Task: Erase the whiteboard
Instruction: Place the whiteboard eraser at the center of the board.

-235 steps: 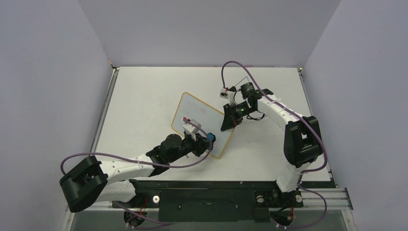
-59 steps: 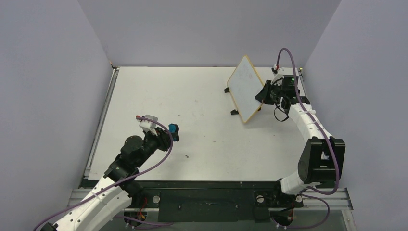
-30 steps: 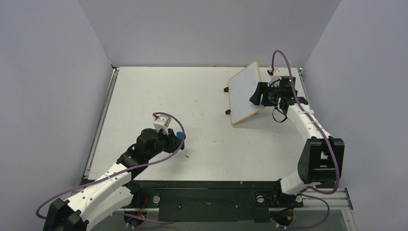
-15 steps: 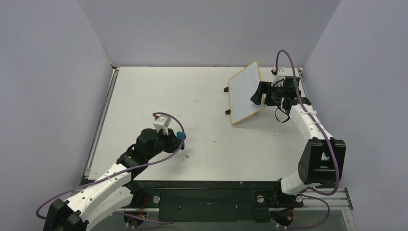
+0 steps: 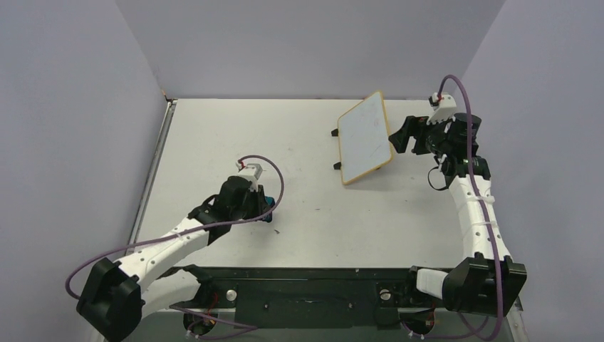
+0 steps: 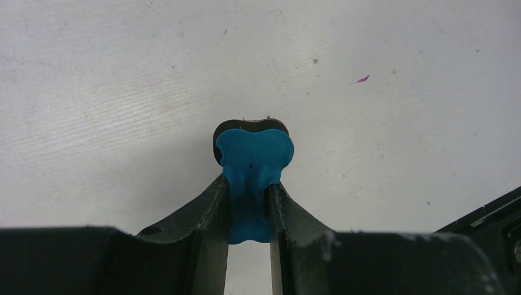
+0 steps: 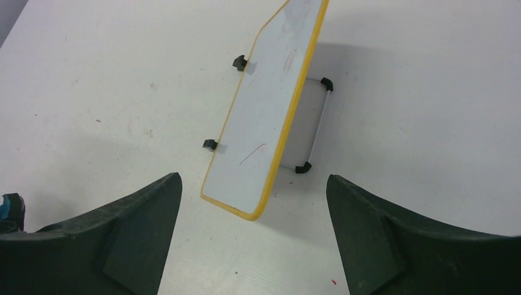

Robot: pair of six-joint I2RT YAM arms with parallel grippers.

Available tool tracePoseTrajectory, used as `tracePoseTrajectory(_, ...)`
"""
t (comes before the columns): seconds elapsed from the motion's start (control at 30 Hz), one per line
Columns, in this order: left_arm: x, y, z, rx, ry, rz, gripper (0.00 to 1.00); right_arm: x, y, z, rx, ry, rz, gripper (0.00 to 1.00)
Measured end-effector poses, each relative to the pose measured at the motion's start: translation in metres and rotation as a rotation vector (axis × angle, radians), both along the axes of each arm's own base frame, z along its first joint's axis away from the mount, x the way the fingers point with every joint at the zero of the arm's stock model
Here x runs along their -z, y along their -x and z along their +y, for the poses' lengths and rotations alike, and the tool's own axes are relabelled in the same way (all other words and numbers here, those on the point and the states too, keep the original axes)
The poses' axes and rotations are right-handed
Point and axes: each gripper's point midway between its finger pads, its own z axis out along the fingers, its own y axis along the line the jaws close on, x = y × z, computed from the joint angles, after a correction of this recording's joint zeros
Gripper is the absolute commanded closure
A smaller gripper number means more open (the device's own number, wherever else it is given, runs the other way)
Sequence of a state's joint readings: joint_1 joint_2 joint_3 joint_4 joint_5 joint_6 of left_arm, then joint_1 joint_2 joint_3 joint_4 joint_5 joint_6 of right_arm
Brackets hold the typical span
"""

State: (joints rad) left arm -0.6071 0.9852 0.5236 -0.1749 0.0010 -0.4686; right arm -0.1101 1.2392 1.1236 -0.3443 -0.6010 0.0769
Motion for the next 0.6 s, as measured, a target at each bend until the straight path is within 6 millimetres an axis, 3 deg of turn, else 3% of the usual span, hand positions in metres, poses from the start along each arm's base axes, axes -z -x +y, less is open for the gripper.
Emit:
tracePoseTrajectory(0.07, 0.010, -0.006, 0.001, -0.025, -0.058, 0.065, 0.93, -0.008, 0.004, -0.011, 0.018, 0.004, -0.022, 0.16)
tracePoseTrajectory(0.17, 0.025, -0.011, 0.005, -0.059, -0.137, 0.138, 0.70, -0.009, 0.010, -0.022, 0.033, 0.008, -0.021, 0.16)
tracePoseTrajectory(0.4, 0.047, -0.015, 0.016, -0.106, -0.282, 0.232, 0.61, 0.001, 0.025, -0.027, 0.018, 0.021, 0.020, 0.16)
tracePoseTrajectory(0.6, 0.043, -0.018, 0.018, -0.112, -0.291, 0.229, 0.55, 0.001, 0.036, -0.039, 0.057, 0.041, 0.039, 0.15)
